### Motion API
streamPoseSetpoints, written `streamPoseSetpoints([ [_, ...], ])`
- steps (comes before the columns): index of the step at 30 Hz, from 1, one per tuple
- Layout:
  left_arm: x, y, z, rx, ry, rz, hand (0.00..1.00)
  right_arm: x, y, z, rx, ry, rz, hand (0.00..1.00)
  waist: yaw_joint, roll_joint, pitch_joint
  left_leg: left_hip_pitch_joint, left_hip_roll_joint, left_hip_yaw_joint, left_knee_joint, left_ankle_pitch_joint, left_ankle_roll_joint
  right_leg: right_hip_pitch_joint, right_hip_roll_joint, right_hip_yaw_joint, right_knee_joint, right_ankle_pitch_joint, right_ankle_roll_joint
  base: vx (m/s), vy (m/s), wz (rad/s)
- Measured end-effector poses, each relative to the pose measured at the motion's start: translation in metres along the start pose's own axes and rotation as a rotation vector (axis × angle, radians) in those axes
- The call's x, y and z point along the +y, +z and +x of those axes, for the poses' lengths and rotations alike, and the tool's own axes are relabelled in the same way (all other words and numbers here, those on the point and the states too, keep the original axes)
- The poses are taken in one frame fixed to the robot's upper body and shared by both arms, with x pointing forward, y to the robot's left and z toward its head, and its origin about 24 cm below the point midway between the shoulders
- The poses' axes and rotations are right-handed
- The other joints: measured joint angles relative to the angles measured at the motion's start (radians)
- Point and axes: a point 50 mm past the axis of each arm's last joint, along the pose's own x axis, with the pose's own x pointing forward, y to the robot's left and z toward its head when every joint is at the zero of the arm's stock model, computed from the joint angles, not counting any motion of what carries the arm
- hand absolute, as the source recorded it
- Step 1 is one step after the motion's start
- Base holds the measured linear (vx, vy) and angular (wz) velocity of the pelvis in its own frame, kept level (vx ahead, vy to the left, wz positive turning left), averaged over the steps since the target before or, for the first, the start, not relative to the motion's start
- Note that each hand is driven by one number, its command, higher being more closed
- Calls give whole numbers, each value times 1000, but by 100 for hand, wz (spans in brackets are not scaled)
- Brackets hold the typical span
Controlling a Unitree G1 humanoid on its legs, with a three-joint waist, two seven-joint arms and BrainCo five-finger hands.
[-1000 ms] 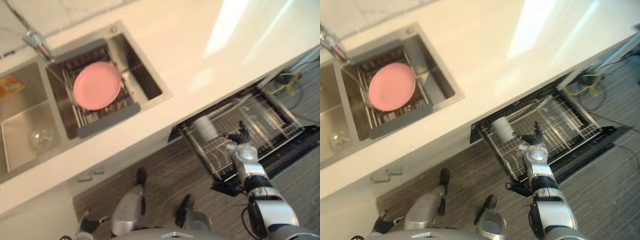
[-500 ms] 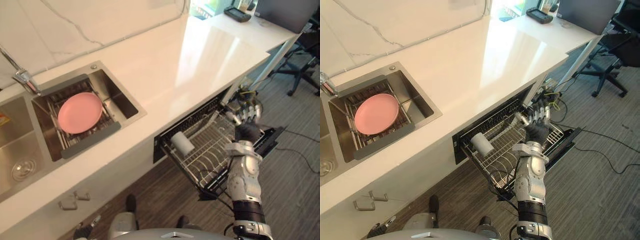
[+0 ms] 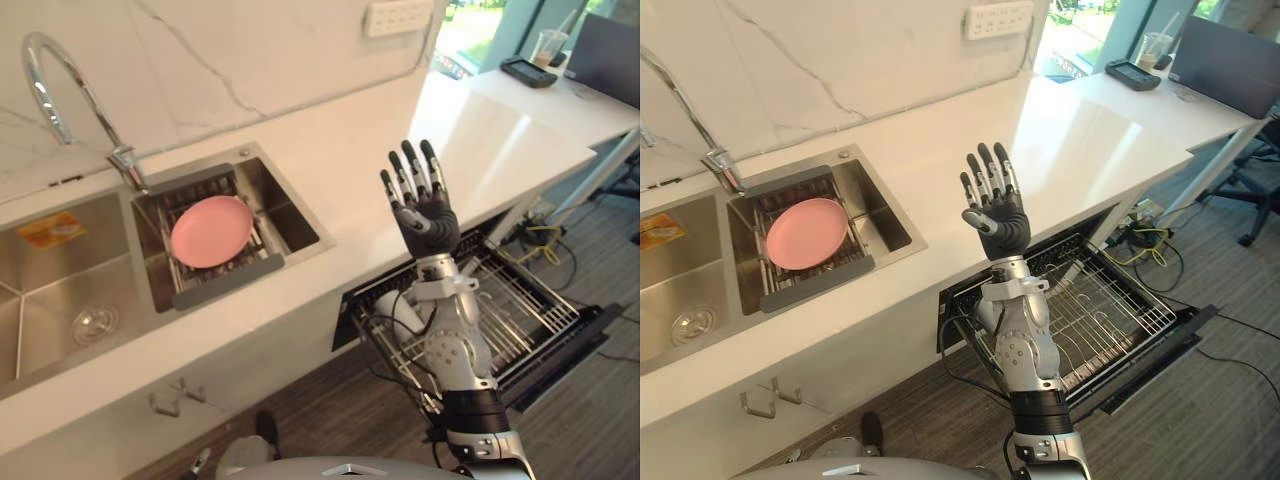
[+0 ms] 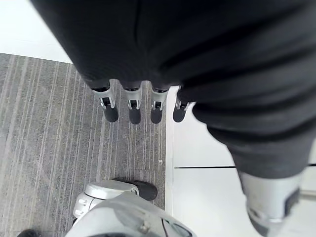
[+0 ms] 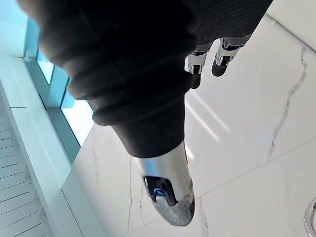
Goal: Walk over to the sink, pick up the cup, carry it to the dishwasher, place the cup inside the dishwasher, then close the dishwasher door
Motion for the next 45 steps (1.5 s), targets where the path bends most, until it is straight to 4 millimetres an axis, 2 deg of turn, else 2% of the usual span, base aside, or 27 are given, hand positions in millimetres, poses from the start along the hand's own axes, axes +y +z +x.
streamPoseSetpoints([
  [2,4,-2,0,31,9,12,0,-3,0,0,5,-49,-3,0,-6,-7,-10,-8,-28,-45,-1,-5,10,1,-31,-37,43,-22,3,55,62,55],
  [5,6,-3,0,55,9,68,0,-11,3,-2,2,-120,-27,0,-4,-20,-13,-8,-64,-96,-1,-20,25,-2,-80,-75,144,-63,-52,40,100,60],
  [6,7,-5,0,76,9,86,0,-13,1,-3,12,-140,-39,0,-4,-20,-14,-5,-72,-122,-1,-22,29,-9,-104,-74,216,-65,-86,53,104,59],
  [7,8,-8,1,92,10,100,0,-18,-2,-5,29,-165,-49,0,-6,-16,-16,-4,-71,-145,0,-22,29,-35,-119,-63,295,-54,-140,76,153,83],
  [8,9,-13,0,114,0,109,0,-21,-4,-11,43,-201,-57,0,-6,-16,-18,-7,-64,-187,0,-27,35,-97,-125,25,423,-26,-230,38,93,69],
  [9,9,-13,0,118,-4,108,0,-21,-5,-11,46,-204,-55,0,-8,-12,-22,-9,-63,-198,0,-28,36,-112,-119,55,443,-32,-232,43,68,91],
  [10,13,-13,1,130,0,109,0,-22,-8,-15,53,-217,-43,0,-15,-26,-16,-29,-59,-249,0,-33,44,-156,-63,162,463,-101,-178,21,-23,98],
  [11,17,-9,1,136,7,114,0,-23,-8,-17,56,-223,-45,0,-19,-55,-14,-46,-54,-292,0,-34,45,-185,8,235,434,-168,-159,24,-37,105],
  [12,19,-9,1,144,7,118,0,-23,-7,-17,54,-224,-47,0,-19,-64,-11,-50,-52,-310,0,-34,45,-195,41,264,412,-188,-160,0,-83,94],
  [13,22,-8,1,159,9,122,0,-25,-3,-18,41,-230,-53,0,-19,-71,-10,-51,-51,-339,0,-35,45,-212,101,311,373,-206,-151,-9,-73,83],
  [14,24,-8,1,166,9,122,0,-27,3,-19,19,-234,-62,0,-23,-71,-11,-45,-63,-353,0,-34,45,-219,131,345,345,-204,-149,-25,-83,93],
  [15,23,-11,1,173,3,133,0,-28,7,-20,7,-238,-71,0,-25,-75,-11,-41,-85,-369,0,-34,44,-222,132,351,327,-195,-151,-34,-50,81],
  [16,25,-12,1,176,9,145,0,-29,9,-21,-3,-239,-75,0,-26,-91,-20,-42,-118,-376,0,-45,31,-232,122,350,293,-188,-162,-35,-48,92],
  [17,33,-5,1,163,32,164,0,-32,13,-24,-20,-243,-69,0,-44,-144,-32,-48,-166,-375,40,-66,33,-244,65,346,283,-175,-118,10,-31,82],
  [18,31,-3,2,157,32,165,0,-33,16,-27,-29,-252,-76,0,-43,-140,-31,-74,-170,-360,133,-79,53,-241,55,334,283,-175,-121,50,-29,53],
  [19,29,-13,1,178,26,160,0,-34,19,-27,-35,-253,-84,0,-34,-107,-32,-69,-150,-367,230,-148,60,-235,68,335,257,-165,-125,76,-10,4],
  [20,27,-19,0,194,22,153,0,-35,19,-29,-32,-260,-86,0,-35,-87,-25,-51,-139,-354,178,-134,67,-219,81,343,210,-137,-126,41,2,-19],
  [22,30,-25,-1,211,29,156,0,-35,16,-31,-19,-263,-84,0,-33,-77,-30,-6,-132,-326,77,-94,63,-209,84,345,160,-103,-126,27,16,-24],
  [23,22,-15,1,174,20,199,0,-43,7,-37,26,-301,-73,0,-64,-63,0,83,-140,-275,1,-110,85,-109,95,374,63,-55,-86,19,8,-15],
  [29,21,-15,1,174,16,201,0,-43,7,-37,25,-305,-76,0,-60,-59,2,82,-138,-282,1,-109,83,-109,89,363,73,-54,-83,0,0,3],
  [33,17,-15,1,171,-8,125,0,-47,10,-38,25,-346,-119,0,-48,-60,2,79,-129,-281,1,-109,83,-111,88,342,78,-52,-82,-6,-8,4],
  [36,18,-16,1,166,-18,47,0,-55,17,-42,12,-439,-180,0,-36,-66,2,73,-102,-213,1,-117,84,-109,89,295,78,-46,-88,-35,-45,17],
  [41,22,-17,0,132,-26,-88,0,-63,24,-46,37,-572,-440,0,-15,-86,6,97,-75,-151,1,-106,50,-80,100,257,54,-42,-86,-14,-48,2],
  [45,21,-17,0,123,-33,-93,0,-70,42,-39,61,-555,-670,0,-21,-87,5,96,-63,-104,1,-112,43,-75,105,256,28,-45,-94,-63,-2,-18],
])
